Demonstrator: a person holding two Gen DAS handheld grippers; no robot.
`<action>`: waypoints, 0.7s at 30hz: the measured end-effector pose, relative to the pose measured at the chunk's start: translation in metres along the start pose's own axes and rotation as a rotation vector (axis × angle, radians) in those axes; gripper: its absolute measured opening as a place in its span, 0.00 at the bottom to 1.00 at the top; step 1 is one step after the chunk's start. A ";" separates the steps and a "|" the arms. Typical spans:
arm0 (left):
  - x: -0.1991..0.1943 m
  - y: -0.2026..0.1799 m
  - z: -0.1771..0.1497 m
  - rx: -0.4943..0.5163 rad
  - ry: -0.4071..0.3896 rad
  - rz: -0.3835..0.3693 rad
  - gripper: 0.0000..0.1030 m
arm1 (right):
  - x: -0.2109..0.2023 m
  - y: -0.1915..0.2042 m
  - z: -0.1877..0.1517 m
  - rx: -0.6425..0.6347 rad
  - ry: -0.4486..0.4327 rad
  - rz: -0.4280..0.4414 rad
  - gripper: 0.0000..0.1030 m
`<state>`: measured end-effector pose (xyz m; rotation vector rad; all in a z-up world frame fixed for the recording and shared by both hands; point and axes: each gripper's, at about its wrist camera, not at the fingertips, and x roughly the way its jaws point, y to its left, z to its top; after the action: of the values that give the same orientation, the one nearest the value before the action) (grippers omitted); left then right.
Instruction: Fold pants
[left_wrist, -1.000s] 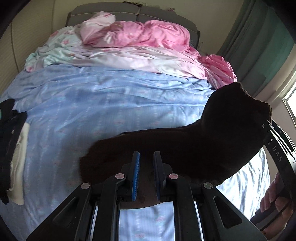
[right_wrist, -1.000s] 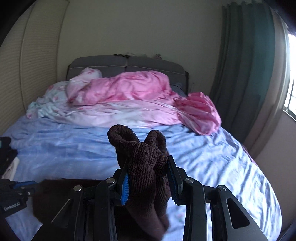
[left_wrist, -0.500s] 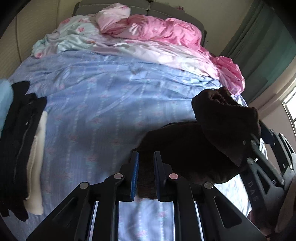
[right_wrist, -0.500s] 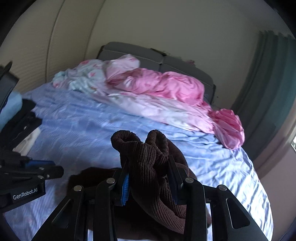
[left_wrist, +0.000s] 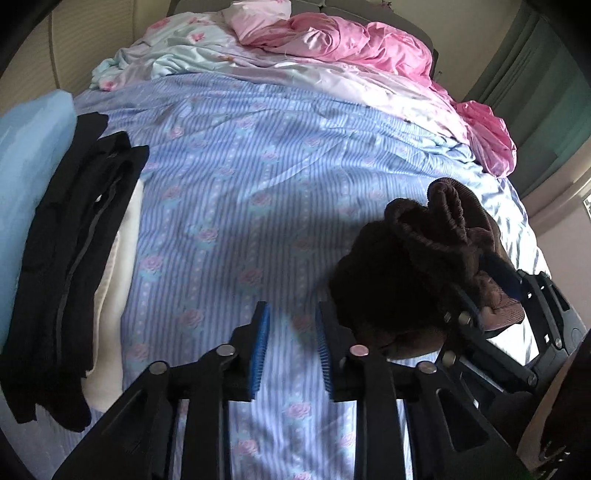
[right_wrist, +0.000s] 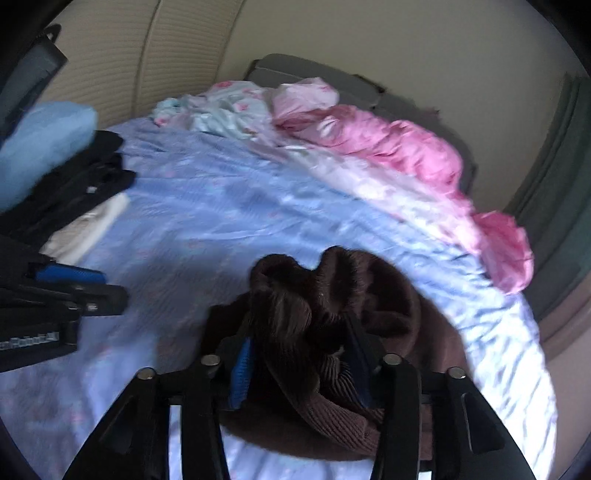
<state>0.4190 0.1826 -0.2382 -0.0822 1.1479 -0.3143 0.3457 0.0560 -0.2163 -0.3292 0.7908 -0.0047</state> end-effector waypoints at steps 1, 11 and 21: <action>-0.002 0.000 0.000 0.002 -0.002 0.006 0.26 | -0.001 0.001 -0.002 0.009 0.005 0.031 0.52; -0.039 -0.038 0.010 0.100 -0.099 0.018 0.36 | -0.046 -0.028 -0.011 0.115 -0.057 0.178 0.52; -0.011 -0.116 0.037 0.171 -0.108 -0.214 0.56 | -0.027 -0.162 -0.042 0.401 -0.005 -0.107 0.54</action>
<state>0.4248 0.0715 -0.1870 -0.0706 1.0026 -0.5902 0.3158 -0.1067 -0.1776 0.0093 0.7469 -0.2601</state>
